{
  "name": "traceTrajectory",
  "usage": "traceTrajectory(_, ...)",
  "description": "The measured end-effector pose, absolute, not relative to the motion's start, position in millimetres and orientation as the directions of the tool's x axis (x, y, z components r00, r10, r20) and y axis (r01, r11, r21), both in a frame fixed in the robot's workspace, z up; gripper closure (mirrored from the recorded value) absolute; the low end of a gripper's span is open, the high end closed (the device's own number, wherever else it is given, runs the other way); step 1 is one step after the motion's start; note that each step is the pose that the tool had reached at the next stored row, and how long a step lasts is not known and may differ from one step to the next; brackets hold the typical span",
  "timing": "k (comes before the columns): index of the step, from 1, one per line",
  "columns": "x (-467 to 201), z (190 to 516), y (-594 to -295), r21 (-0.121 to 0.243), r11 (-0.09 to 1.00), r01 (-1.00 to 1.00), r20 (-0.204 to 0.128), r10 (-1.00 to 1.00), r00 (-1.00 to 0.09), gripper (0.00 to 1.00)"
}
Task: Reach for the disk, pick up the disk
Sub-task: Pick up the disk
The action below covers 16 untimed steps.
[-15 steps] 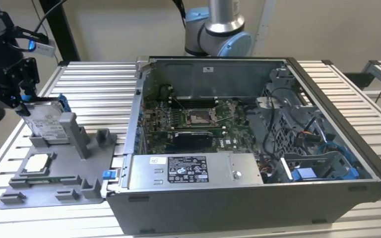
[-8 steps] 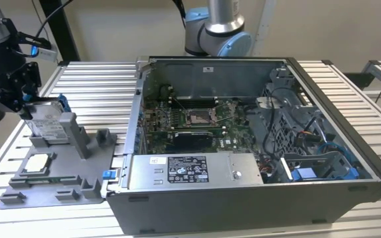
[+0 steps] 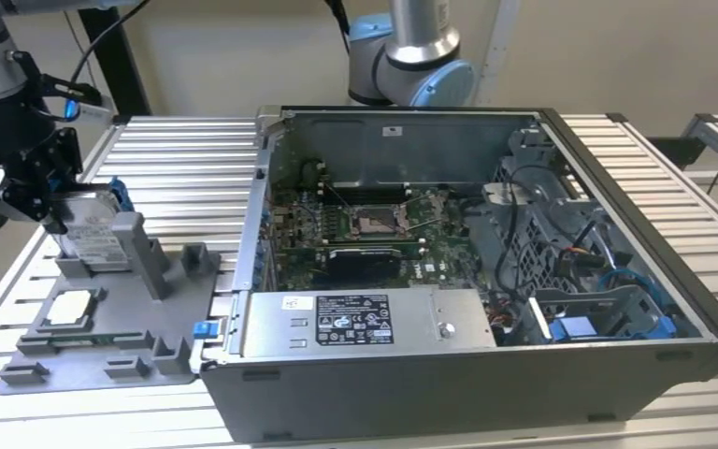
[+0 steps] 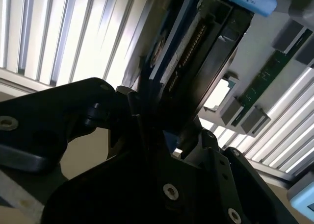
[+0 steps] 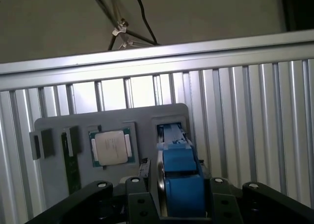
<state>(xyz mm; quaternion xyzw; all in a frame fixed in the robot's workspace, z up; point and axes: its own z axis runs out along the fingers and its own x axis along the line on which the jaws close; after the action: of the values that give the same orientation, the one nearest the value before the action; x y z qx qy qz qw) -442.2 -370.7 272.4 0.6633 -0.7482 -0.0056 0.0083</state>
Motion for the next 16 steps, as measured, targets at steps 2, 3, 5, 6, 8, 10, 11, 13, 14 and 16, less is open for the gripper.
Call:
traceTrajectory(2, -442.2, 268.7, -370.7, 0.019, 0.118, -0.993, 0.005, -0.993, -0.118, 0.00)
traceTrajectory(3, -442.2, 267.0, -370.7, 0.019, 0.118, -0.993, 0.005, -0.993, -0.118, 0.00)
traceTrajectory(5, -442.2, 263.4, -370.6, 0.019, 0.117, -0.993, 0.005, -0.993, -0.117, 0.00)
traceTrajectory(6, -442.2, 261.6, -370.6, 0.019, 0.117, -0.993, 0.005, -0.993, -0.117, 0.00)
traceTrajectory(8, -442.2, 260.1, -370.6, 0.019, 0.117, -0.993, 0.005, -0.993, -0.117, 0.00)
traceTrajectory(10, -442.2, 260.0, -370.6, 0.019, 0.117, -0.993, 0.005, -0.993, -0.117, 0.00)
traceTrajectory(11, -442.2, 259.8, -370.6, 0.019, 0.117, -0.993, 0.005, -0.993, -0.117, 0.00)
traceTrajectory(13, -442.2, 259.7, -370.6, 0.019, 0.117, -0.993, 0.005, -0.993, -0.117, 0.00)
traceTrajectory(14, -442.2, 259.7, -370.6, 0.019, 0.117, -0.993, 0.005, -0.993, -0.117, 0.00)
traceTrajectory(16, -442.2, 259.7, -370.6, 0.019, 0.117, -0.993, 0.005, -0.993, -0.117, 1.00)
